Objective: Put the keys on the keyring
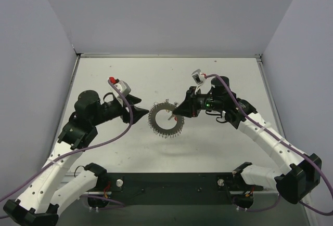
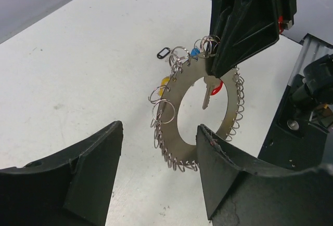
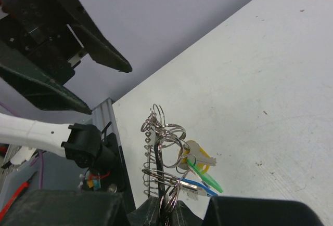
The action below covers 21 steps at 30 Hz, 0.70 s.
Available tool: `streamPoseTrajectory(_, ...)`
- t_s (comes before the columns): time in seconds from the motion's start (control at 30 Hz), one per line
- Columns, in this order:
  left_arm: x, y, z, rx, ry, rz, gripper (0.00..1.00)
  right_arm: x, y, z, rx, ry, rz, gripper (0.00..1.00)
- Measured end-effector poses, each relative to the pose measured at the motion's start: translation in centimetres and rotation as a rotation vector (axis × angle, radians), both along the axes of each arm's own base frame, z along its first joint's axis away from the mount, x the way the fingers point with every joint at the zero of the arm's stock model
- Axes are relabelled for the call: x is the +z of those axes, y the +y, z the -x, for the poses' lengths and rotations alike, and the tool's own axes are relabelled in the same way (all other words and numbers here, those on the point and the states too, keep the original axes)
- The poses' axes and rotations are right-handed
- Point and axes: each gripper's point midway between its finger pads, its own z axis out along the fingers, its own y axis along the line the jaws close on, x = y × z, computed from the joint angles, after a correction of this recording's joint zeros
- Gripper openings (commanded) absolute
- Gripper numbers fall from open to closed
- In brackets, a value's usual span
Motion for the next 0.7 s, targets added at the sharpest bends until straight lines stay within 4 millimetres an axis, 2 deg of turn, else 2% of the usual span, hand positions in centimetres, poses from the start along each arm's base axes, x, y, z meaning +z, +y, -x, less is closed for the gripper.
streamPoseTrajectory(0.13, 0.8, 0.0, -0.7, 0.057, 0.009, -0.031, 0.68, -0.3, 0.1, -1.2, -0.064, 0.045, 0.015, 0.00)
streamPoseTrajectory(0.23, 1.2, -1.2, -1.4, 0.071, 0.008, -0.080, 0.70, -0.6, 0.3, -2.1, -0.104, 0.079, 0.025, 0.00)
streamPoseTrajectory(0.4, -0.9, -3.5, -1.8, 0.059, 0.034, -0.211, 0.70, -1.4, 0.3, -2.8, -0.148, 0.134, 0.055, 0.00)
streamPoseTrajectory(0.7, -4.6, -4.2, -3.6, 0.116, 0.066, -0.392, 0.69, -1.8, 0.0, -2.8, -0.165, 0.159, 0.071, 0.00)
